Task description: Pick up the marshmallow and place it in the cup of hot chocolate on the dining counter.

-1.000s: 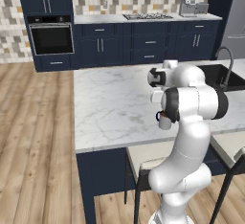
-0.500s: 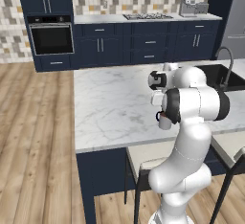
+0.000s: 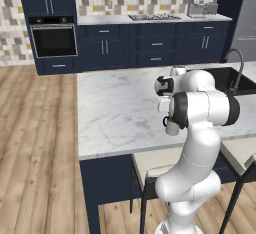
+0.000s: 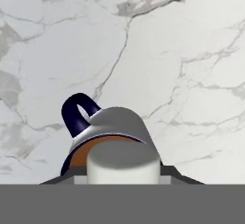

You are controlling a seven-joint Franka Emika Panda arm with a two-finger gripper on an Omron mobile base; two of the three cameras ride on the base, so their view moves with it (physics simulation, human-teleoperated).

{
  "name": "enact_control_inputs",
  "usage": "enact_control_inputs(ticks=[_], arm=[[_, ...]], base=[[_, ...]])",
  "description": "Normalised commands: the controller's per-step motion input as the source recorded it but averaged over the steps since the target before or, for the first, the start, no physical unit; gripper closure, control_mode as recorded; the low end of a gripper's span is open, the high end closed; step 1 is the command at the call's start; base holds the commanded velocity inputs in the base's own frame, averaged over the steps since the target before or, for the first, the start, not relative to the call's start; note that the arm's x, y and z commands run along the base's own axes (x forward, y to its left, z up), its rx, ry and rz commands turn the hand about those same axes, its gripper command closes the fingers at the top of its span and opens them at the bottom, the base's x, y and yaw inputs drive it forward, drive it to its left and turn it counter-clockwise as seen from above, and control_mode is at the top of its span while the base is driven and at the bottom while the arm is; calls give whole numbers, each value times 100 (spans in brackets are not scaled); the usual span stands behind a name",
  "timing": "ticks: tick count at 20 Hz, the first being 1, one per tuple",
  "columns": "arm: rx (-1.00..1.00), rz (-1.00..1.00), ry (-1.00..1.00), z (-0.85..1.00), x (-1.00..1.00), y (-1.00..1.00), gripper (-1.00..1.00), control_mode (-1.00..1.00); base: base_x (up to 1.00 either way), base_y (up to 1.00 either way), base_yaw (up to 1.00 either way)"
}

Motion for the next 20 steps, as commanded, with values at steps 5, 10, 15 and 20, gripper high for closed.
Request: enact_control_inputs(ticks=[5, 10, 15, 20], arm=[[0, -2, 0, 0, 0, 0, -100, -100], [0, 0, 0, 0, 0, 0, -100, -100], [0, -1, -5, 7, -6, 0, -100, -100], [0, -3, -20, 64, -32, 0, -100, -100]], base=[[0, 0, 0], [0, 0, 0], [0, 0, 0], [0, 0, 0]])
